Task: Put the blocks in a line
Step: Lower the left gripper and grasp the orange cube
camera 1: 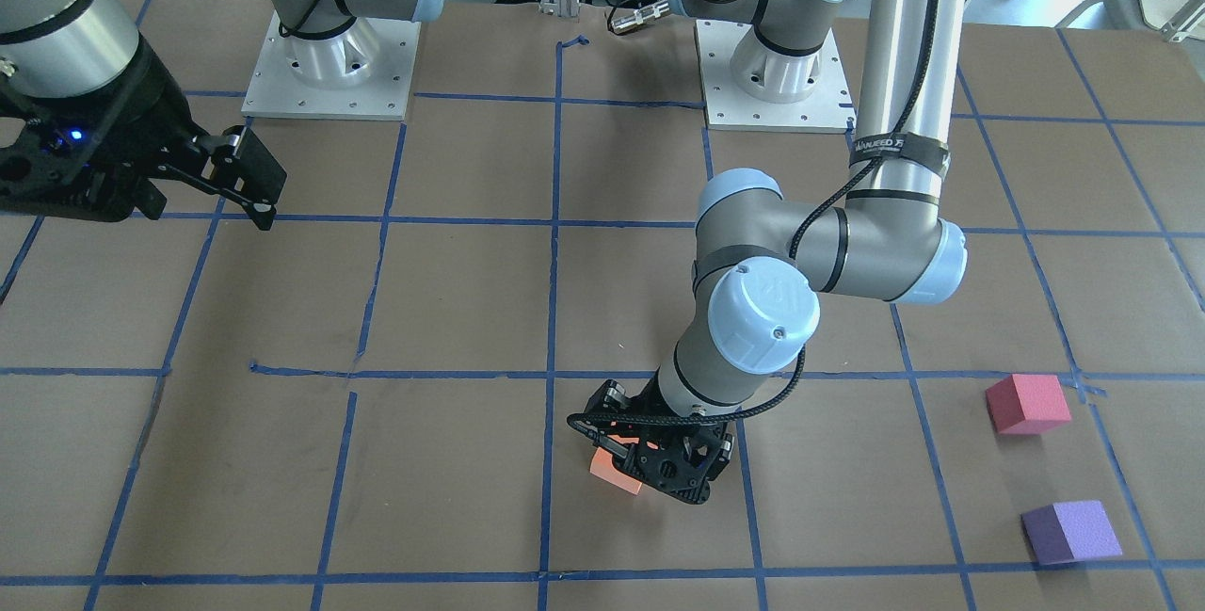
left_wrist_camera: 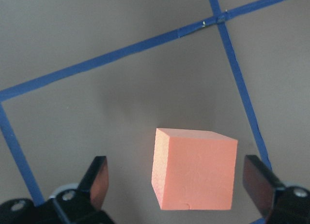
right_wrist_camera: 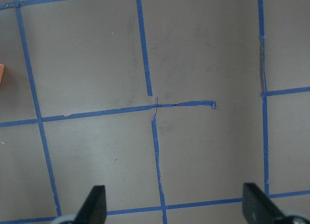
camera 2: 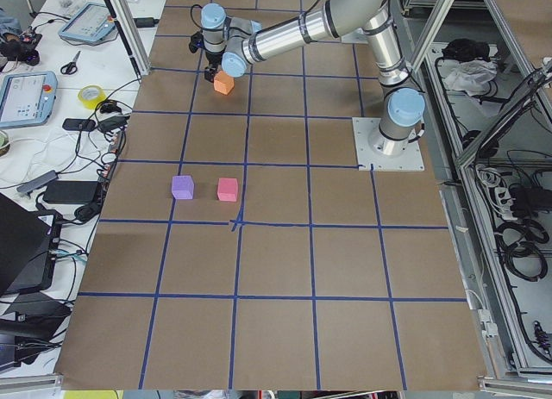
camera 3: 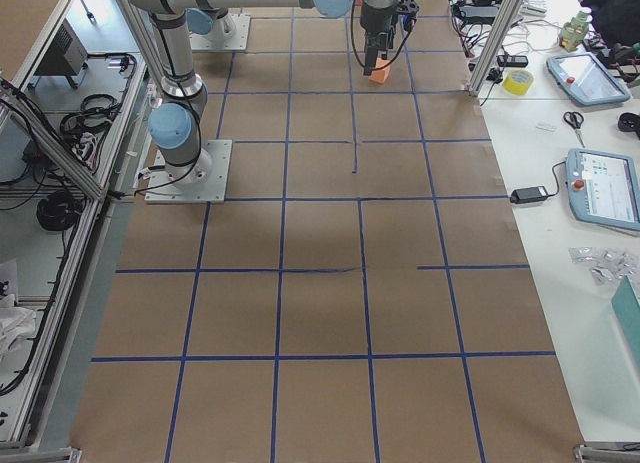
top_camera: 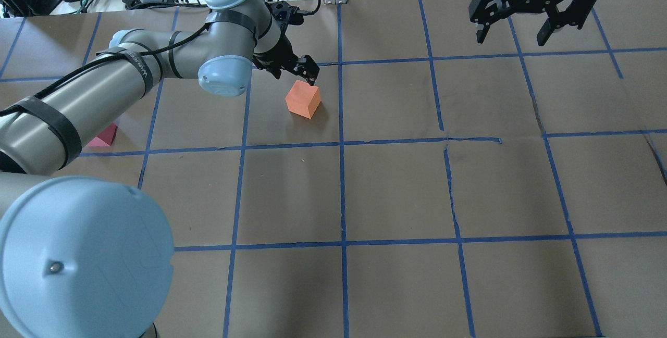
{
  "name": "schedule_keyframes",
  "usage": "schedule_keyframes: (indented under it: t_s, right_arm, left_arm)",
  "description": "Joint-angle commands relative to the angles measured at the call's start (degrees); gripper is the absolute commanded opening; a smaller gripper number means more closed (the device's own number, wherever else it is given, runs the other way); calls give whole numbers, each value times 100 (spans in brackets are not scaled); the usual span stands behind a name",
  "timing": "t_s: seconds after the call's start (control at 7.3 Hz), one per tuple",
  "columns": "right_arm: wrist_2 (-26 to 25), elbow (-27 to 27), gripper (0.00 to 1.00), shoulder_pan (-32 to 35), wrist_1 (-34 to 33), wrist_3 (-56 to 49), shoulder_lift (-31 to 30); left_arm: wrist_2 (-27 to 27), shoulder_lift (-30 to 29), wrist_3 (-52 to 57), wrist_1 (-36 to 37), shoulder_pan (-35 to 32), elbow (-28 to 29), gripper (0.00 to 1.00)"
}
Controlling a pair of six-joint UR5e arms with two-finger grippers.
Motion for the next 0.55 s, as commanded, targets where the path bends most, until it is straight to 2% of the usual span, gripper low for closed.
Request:
schedule_keyframes:
  t_s: [0.0, 0.41]
  right_arm:
    - [-193, 61, 100, -8, 6, 90, -125]
    - [-125, 105, 100, 115, 32, -50, -310]
  left_arm:
    - [52, -6, 518, 467, -114, -173, 100]
    - [297, -121, 467, 444, -105, -191, 100]
